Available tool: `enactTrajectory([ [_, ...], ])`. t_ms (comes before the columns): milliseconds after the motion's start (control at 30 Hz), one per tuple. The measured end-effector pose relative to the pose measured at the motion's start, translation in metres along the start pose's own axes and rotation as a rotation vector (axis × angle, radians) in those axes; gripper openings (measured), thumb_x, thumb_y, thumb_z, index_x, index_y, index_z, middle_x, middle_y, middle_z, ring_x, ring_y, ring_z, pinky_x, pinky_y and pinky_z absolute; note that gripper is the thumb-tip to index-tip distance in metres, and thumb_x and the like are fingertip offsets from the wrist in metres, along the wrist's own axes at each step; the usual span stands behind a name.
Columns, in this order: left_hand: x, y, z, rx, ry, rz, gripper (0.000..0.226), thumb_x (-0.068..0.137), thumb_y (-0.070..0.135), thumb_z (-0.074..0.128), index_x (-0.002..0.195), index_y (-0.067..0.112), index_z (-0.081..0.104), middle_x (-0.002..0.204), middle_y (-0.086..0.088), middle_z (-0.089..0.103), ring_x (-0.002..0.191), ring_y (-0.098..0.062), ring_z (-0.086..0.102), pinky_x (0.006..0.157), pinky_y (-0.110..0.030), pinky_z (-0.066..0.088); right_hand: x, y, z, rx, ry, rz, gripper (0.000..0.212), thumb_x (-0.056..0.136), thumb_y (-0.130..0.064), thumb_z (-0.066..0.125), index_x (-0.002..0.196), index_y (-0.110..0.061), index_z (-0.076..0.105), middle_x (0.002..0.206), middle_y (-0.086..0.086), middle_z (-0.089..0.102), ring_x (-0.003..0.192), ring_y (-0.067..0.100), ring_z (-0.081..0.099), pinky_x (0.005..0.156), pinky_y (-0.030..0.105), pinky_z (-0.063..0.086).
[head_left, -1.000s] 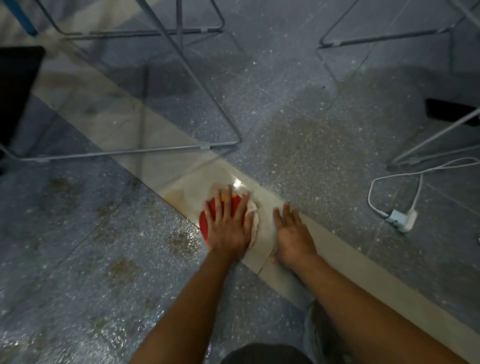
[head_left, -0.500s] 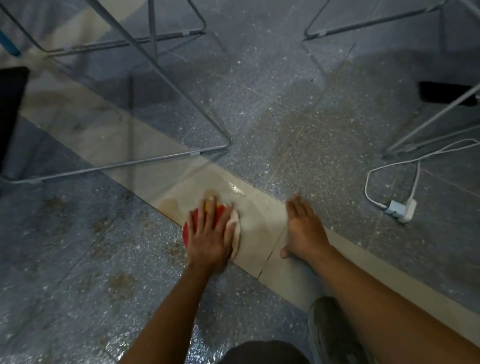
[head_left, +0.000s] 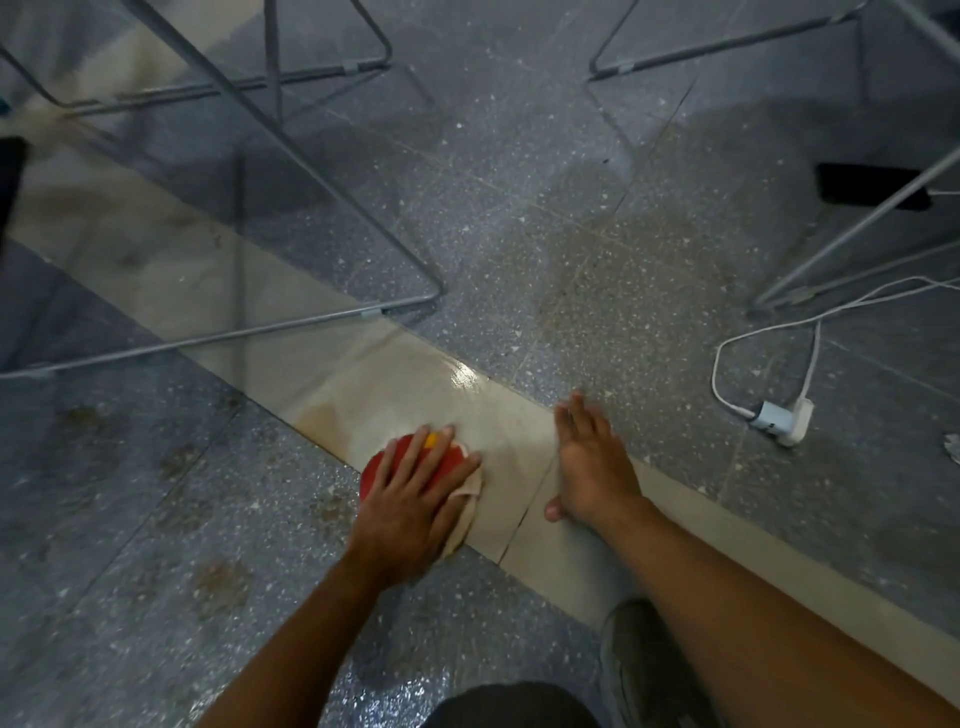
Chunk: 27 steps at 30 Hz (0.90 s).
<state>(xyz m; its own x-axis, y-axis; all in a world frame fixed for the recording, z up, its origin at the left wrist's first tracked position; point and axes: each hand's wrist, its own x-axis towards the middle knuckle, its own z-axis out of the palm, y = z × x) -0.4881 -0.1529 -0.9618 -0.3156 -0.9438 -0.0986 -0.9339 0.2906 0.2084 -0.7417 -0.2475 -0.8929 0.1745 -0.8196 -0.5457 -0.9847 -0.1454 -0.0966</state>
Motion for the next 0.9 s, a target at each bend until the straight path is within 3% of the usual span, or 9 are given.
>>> enactTrajectory([
  [100,0.021,-0.021,-0.014,-0.001,0.043,-0.242,0.058,0.113,0.049,0.028,0.170,0.038,0.024,0.181,-0.006,0.009,0.168,-0.034,0.007,0.132,-0.060,0.014,0.002,-0.002,0.002,-0.018,-0.006,0.004,0.151,0.061,-0.047,0.096,0.162,-0.010,-0.010,0.169,0.015,-0.023,0.157,0.038,-0.007,0.125,0.058,0.021],
  [233,0.112,-0.001,-0.029,-0.161,0.027,-0.585,0.061,0.112,0.059,0.009,0.170,0.044,0.000,0.181,-0.007,-0.008,0.166,-0.036,-0.012,0.133,-0.059,-0.006,0.002,-0.001,0.004,-0.022,-0.019,0.012,0.151,0.064,-0.047,0.095,0.161,-0.010,-0.015,0.168,0.015,-0.027,0.157,0.039,-0.010,0.125,0.058,0.019],
  [300,0.133,0.013,-0.026,-0.170,0.001,-0.568,0.062,0.111,0.061,0.005,0.170,0.043,-0.004,0.181,-0.008,-0.012,0.165,-0.037,-0.016,0.132,-0.059,-0.011,0.002,-0.001,0.005,-0.021,-0.025,0.009,0.150,0.067,-0.046,0.093,0.161,-0.010,-0.019,0.167,0.014,-0.029,0.157,0.038,-0.013,0.125,0.059,0.017],
  [367,0.123,0.030,-0.017,-0.128,-0.013,-0.422,0.063,0.111,0.060,0.006,0.171,0.041,0.003,0.181,-0.007,-0.007,0.166,-0.037,-0.014,0.132,-0.061,-0.009,0.002,-0.001,0.005,-0.021,-0.036,0.006,0.149,0.069,-0.045,0.092,0.160,-0.009,-0.020,0.167,0.014,-0.029,0.157,0.038,-0.016,0.125,0.060,0.017],
  [467,0.059,0.049,0.001,-0.062,0.005,-0.129,0.059,0.114,0.057,0.018,0.171,0.043,0.011,0.182,-0.004,0.002,0.167,-0.035,-0.007,0.133,-0.062,0.005,-0.001,-0.001,0.007,-0.010,-0.051,0.005,0.145,0.073,-0.043,0.090,0.160,-0.011,-0.021,0.167,0.011,-0.029,0.156,0.038,-0.019,0.125,0.063,0.016],
  [600,-0.033,0.021,0.012,-0.003,-0.005,0.004,0.059,0.114,0.056,0.025,0.170,0.045,0.012,0.182,0.001,0.002,0.168,-0.031,0.000,0.133,-0.057,0.009,-0.002,-0.002,0.006,-0.030,-0.075,0.002,0.143,0.076,-0.044,0.088,0.159,-0.011,-0.024,0.166,0.009,-0.033,0.155,0.039,-0.021,0.124,0.064,0.014],
  [667,-0.041,0.003,0.005,0.001,0.008,-0.063,0.058,0.114,0.054,0.025,0.170,0.044,0.014,0.182,0.000,0.003,0.168,-0.030,0.002,0.132,-0.058,0.014,-0.003,-0.004,0.005,-0.052,-0.079,0.008,0.143,0.076,-0.044,0.087,0.159,-0.011,-0.025,0.165,0.010,-0.034,0.155,0.039,-0.021,0.124,0.064,0.015],
  [767,0.004,0.003,-0.011,-0.030,0.048,-0.323,0.057,0.114,0.052,0.027,0.170,0.040,0.020,0.181,-0.007,0.007,0.168,-0.035,0.002,0.133,-0.060,0.014,-0.006,-0.008,0.002,-0.061,-0.072,0.028,0.143,0.076,-0.043,0.088,0.158,-0.011,-0.025,0.165,0.010,-0.034,0.156,0.039,-0.018,0.125,0.062,0.016],
  [900,0.084,0.030,-0.026,-0.155,-0.012,-0.494,0.061,0.113,0.056,0.014,0.171,0.038,0.009,0.181,-0.010,-0.006,0.166,-0.039,-0.013,0.133,-0.060,-0.007,-0.020,-0.008,0.008,-0.012,0.005,0.053,0.131,0.081,-0.038,0.085,0.162,-0.010,-0.014,0.169,0.014,-0.023,0.158,0.037,-0.007,0.125,0.053,0.023],
])
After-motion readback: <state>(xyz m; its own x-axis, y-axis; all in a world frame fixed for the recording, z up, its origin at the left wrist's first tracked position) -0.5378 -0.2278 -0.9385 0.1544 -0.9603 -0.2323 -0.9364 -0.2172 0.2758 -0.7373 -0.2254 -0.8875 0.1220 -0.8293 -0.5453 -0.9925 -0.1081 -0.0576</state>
